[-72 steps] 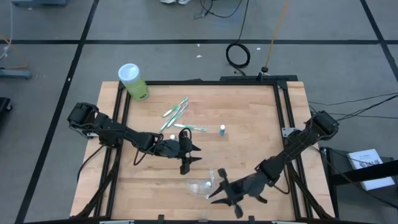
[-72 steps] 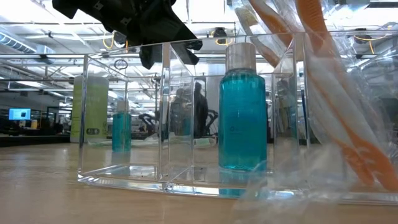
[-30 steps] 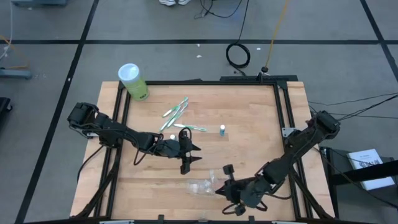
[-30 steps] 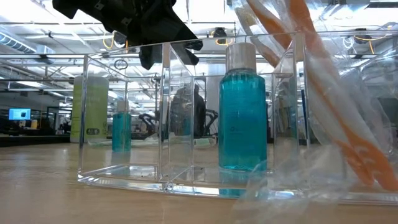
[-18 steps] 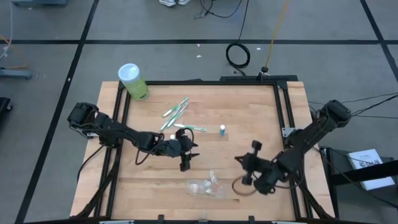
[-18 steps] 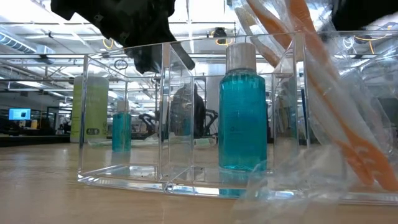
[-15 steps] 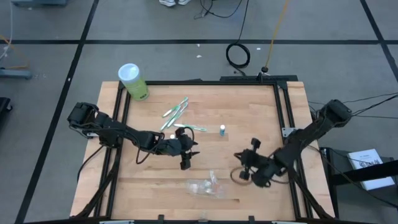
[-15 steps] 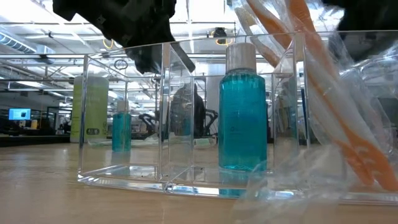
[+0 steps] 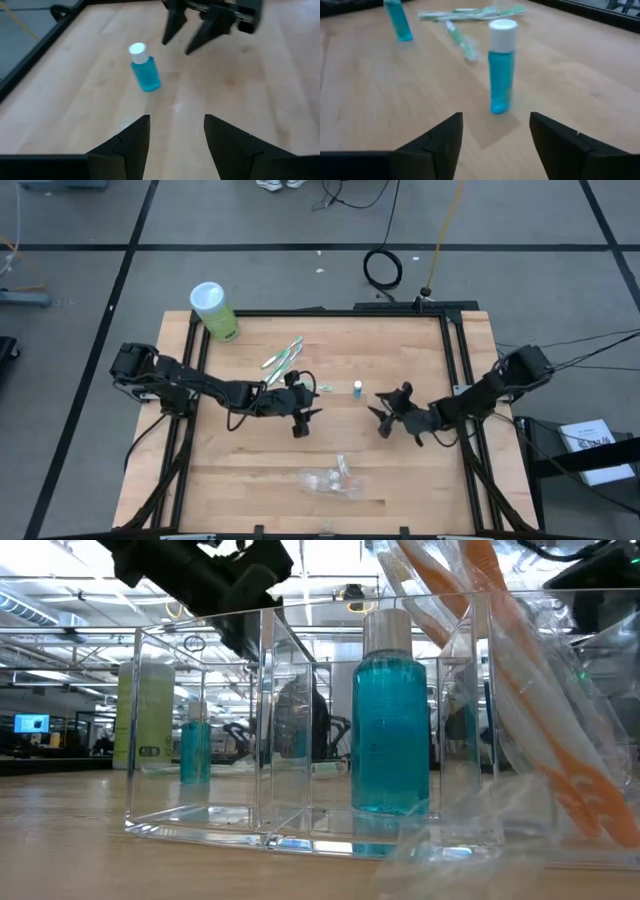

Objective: Pick & Place toothbrushing station
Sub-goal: Put the mouthwash bottle into the transparent organizer

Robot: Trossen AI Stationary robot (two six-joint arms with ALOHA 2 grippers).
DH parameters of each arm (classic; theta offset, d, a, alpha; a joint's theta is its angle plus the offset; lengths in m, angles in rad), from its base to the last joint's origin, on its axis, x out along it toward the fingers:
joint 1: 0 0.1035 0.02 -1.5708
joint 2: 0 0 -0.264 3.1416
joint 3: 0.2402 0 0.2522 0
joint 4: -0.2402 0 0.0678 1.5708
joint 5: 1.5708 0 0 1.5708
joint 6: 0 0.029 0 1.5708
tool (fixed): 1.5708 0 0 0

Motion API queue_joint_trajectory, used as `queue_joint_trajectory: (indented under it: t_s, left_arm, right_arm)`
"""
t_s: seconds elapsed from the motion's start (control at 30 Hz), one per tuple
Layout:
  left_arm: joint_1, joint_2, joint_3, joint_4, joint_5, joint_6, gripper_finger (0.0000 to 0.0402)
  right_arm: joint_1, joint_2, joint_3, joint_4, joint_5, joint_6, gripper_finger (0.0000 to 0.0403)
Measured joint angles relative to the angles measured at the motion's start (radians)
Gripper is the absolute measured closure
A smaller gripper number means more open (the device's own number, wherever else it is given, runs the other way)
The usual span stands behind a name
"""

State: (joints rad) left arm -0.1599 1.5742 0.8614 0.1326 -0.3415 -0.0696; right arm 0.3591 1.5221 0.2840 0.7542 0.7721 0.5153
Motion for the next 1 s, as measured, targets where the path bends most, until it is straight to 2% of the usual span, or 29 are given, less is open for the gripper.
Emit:
queue_joint_trajectory:
  t_s: [0.27, 0.37, 0.53, 0.8, 1.0]
  left_arm:
    - [0.079, 0.0, 0.0, 0.0, 0.001, 0.028, 0.0206]
    - [0.096, 0.0, 0.0, 0.0, 0.009, 0.012, 0.0206]
    - [0.11, 0.0, 0.0, 0.007, 0.081, 0.013, 0.0206]
    - [0.111, 0.0, 0.0, 0.016, 0.082, 0.015, 0.0206]
    - [0.111, 0.0, 0.0, 0.026, 0.083, 0.015, 0.0206]
  right_arm:
    - [-0.08, 0.151, 0.122, -0.001, -0.018, -0.147, 0.018]
    - [-0.109, 0.203, 0.146, -0.002, -0.017, -0.147, 0.0186]
    - [-0.146, 0.284, 0.175, 0.019, -0.018, -0.131, 0.0187]
    - [-0.188, 0.372, 0.186, 0.129, -0.017, -0.134, 0.019]
    - [-0.212, 0.394, 0.187, 0.155, -0.016, -0.134, 0.0216]
